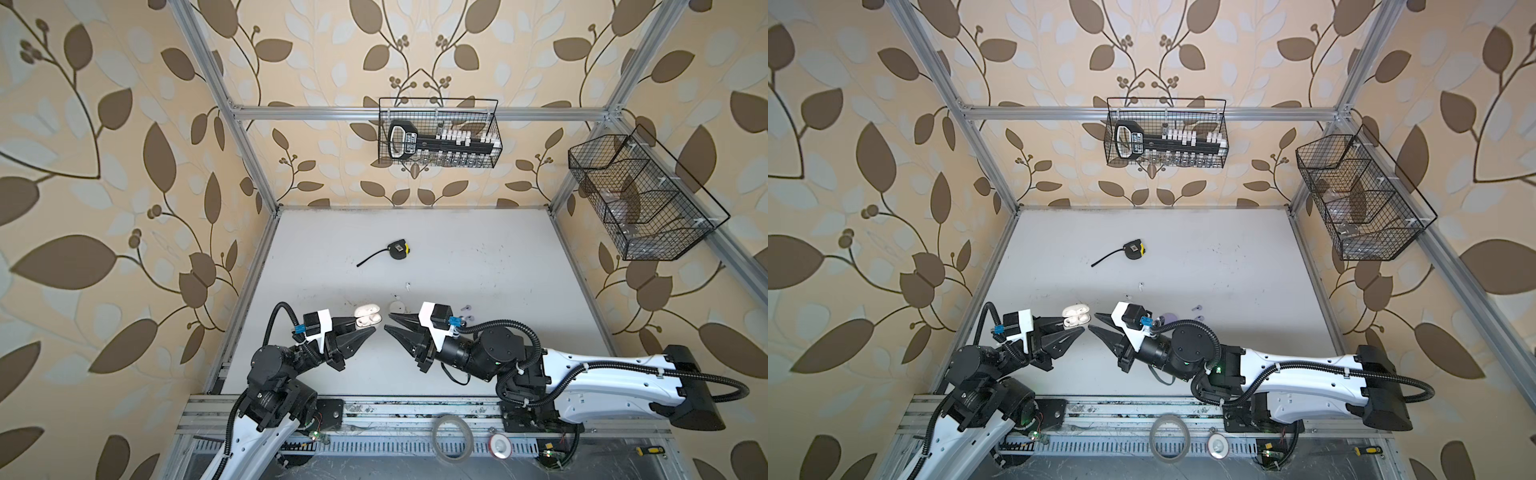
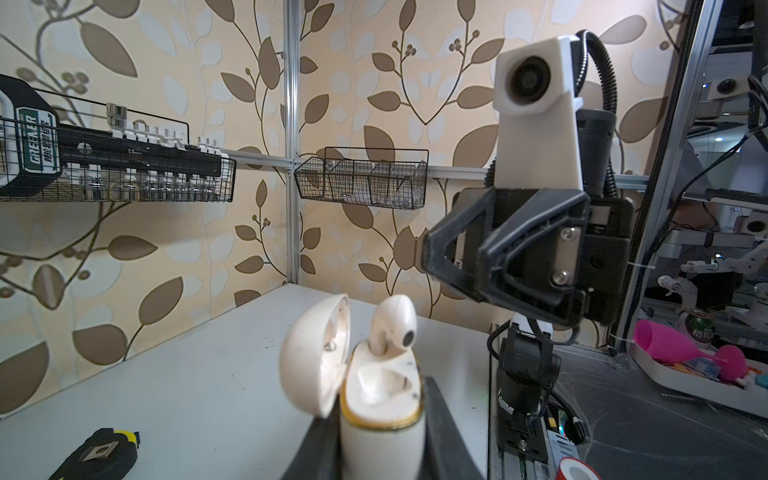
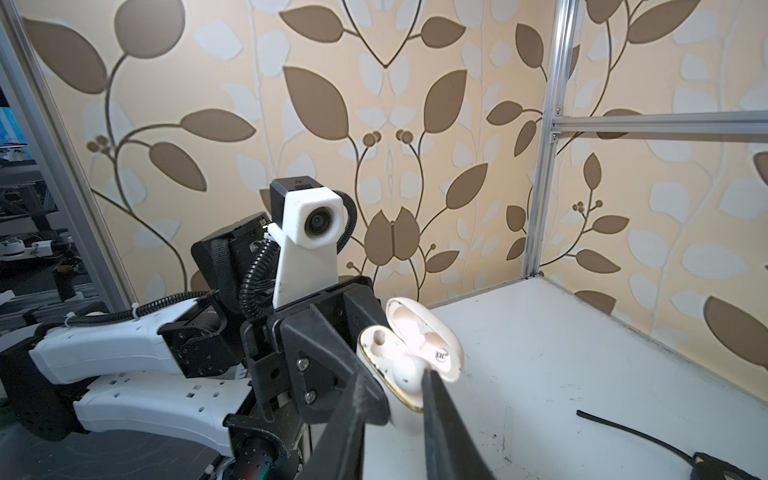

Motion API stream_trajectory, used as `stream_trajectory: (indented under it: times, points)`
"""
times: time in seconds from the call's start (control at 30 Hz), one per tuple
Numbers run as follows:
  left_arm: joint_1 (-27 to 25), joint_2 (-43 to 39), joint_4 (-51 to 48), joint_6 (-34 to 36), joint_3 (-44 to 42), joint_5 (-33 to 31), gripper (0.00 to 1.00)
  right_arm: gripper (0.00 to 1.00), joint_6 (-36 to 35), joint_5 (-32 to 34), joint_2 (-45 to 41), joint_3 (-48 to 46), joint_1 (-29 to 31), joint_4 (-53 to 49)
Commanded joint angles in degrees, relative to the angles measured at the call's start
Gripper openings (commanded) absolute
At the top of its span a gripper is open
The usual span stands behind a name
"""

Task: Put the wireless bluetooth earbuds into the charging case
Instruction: 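Open the right gripper and push the earbud down into the case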

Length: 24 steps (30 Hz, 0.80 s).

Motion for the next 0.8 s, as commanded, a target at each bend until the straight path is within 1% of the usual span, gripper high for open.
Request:
stream_trajectory:
  times: [0.0, 0.27, 0.37, 0.53, 0.67, 0.77]
  points:
    - [0.02, 0.15, 3.35, 0.63, 2.08, 2.07, 0.0, 0.21, 0.66, -0.01, 1.95, 3.69, -0.12, -2.34]
    - [0.03, -0.42, 3.01, 0.8, 2.31, 2.6, 0.0, 0.16, 0.79, 1.13, 3.48, 4.39, -0.13, -2.91]
    - [0.0, -0.54, 2.76, 0.98, 2.38, 2.61, 0.0, 0.12, 1.13, 1.64, 3.96, 3.97, 0.03, -2.69]
    - [0.02, -0.68, 2.44, 1.33, 2.37, 2.61, 0.0, 0.11, 0.47, 5.47, 4.58, 2.55, 2.15, -0.66]
    - [0.01, -0.86, 2.29, 1.42, 2.31, 2.44, 0.0, 0.1, -0.04, 7.25, 4.81, 2.36, 3.66, 0.05]
    - [-0.02, -1.46, 1.82, 1.64, 2.25, 2.02, 0.0, 0.09, -0.17, 9.43, 3.94, 1.19, 5.17, 2.17]
